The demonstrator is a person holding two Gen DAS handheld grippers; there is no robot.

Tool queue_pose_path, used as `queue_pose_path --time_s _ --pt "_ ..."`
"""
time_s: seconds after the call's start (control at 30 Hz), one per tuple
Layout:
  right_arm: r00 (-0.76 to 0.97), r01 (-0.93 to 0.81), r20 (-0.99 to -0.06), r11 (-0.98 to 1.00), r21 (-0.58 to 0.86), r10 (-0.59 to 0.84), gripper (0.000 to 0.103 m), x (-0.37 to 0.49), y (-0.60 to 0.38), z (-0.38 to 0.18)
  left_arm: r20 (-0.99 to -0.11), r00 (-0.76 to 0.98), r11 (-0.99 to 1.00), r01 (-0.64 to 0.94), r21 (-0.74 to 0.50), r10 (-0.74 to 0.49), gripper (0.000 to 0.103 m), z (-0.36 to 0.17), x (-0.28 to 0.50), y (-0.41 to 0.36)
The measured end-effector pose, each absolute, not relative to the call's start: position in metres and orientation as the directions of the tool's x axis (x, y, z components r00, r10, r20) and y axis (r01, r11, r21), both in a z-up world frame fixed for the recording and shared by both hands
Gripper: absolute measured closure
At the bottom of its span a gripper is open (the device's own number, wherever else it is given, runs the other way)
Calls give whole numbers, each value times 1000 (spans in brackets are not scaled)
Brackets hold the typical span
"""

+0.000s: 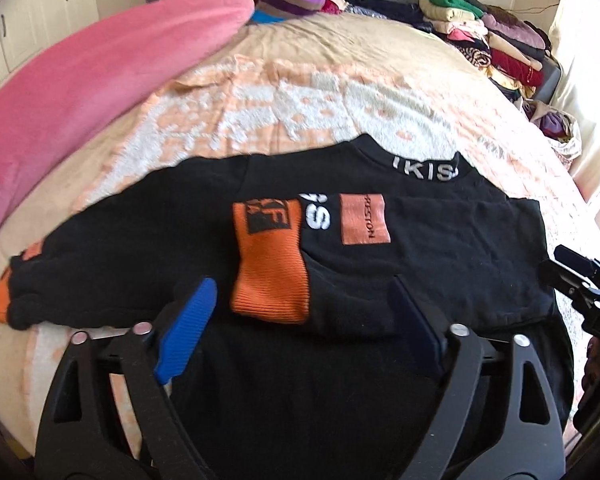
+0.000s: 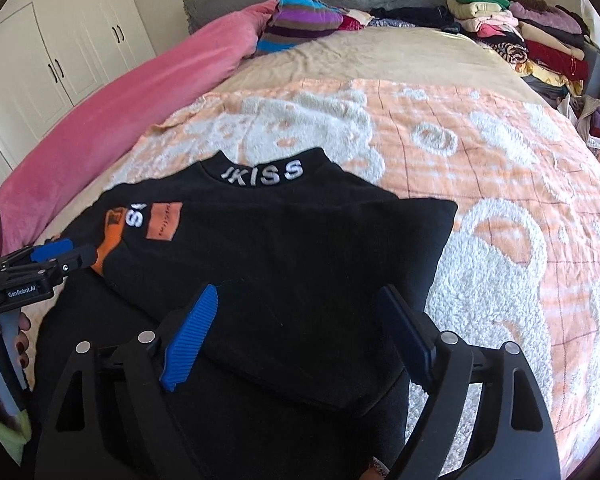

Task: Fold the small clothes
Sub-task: 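Lower the sleeve onto the shirt back and open the right gripper, then grasp the orange cuff of the other sleeve with the left gripper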

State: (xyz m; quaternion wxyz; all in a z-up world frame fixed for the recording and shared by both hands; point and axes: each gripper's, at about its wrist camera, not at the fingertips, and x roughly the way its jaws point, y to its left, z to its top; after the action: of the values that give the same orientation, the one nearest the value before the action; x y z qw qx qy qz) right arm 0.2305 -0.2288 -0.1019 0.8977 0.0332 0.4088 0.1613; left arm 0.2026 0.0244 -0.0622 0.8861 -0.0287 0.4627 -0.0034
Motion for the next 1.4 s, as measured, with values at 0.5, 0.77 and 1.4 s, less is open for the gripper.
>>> queue_pose_path --time_s 0.5,0.77,1.4 --pt "713 -316 -610 935 160 345 5 208 -217 -51 -774 633 990 -127 -65 30 10 -15 168 78" --pt "735 -346 -581 930 121 349 5 193 -202 -33 -774 627 972 -223 -71 87 10 -11 149 129" --pt "629 -506 -671 862 29 392 5 184 -131 -65 -808 570 836 -511 -202 152 10 -44 99 277"
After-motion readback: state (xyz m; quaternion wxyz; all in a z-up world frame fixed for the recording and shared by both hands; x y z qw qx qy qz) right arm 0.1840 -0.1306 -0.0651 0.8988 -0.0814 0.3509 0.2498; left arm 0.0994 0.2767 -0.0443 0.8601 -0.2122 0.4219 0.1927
